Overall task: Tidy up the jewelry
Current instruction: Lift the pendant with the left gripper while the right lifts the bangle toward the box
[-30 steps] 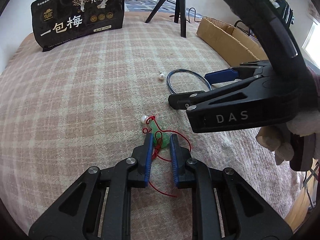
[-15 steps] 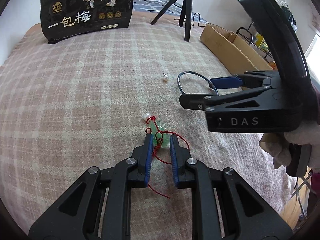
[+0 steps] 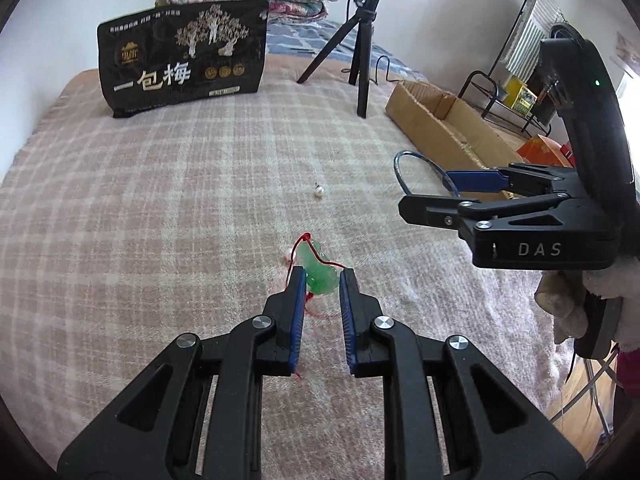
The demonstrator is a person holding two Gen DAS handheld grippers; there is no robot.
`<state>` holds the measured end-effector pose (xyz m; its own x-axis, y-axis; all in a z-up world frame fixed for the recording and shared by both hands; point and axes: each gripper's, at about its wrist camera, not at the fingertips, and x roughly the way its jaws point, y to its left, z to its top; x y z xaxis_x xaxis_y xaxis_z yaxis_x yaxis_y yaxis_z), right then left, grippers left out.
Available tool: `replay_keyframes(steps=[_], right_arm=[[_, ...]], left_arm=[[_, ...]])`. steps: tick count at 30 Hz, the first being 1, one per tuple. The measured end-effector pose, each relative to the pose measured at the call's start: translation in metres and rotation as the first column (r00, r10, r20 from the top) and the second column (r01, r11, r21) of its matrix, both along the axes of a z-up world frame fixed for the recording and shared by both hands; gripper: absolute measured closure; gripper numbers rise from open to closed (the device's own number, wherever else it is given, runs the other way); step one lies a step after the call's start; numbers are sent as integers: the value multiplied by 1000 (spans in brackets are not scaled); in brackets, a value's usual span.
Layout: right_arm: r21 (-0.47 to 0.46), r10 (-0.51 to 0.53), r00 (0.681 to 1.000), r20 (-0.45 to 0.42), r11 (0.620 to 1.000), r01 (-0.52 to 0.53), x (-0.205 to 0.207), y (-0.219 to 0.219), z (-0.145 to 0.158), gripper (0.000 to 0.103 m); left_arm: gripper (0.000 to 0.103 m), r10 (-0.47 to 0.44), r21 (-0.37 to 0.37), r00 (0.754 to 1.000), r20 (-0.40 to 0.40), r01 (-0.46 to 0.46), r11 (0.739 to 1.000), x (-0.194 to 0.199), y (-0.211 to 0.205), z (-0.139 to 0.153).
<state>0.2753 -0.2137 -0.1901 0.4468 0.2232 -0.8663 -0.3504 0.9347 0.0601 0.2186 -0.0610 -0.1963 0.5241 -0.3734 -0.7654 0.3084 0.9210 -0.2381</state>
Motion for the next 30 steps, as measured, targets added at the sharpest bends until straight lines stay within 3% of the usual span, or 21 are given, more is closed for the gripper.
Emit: replay_keyframes(steps=[18, 30], right_arm=[[38, -106, 989, 104, 994, 102, -37, -72, 60, 30], [49, -217, 966, 139, 976, 212, -39, -138, 74, 30]], left_arm=[[88, -37, -27, 994, 100, 40, 999, 0, -30, 55], [88, -89, -42, 985, 145, 96, 994, 16, -76, 75]])
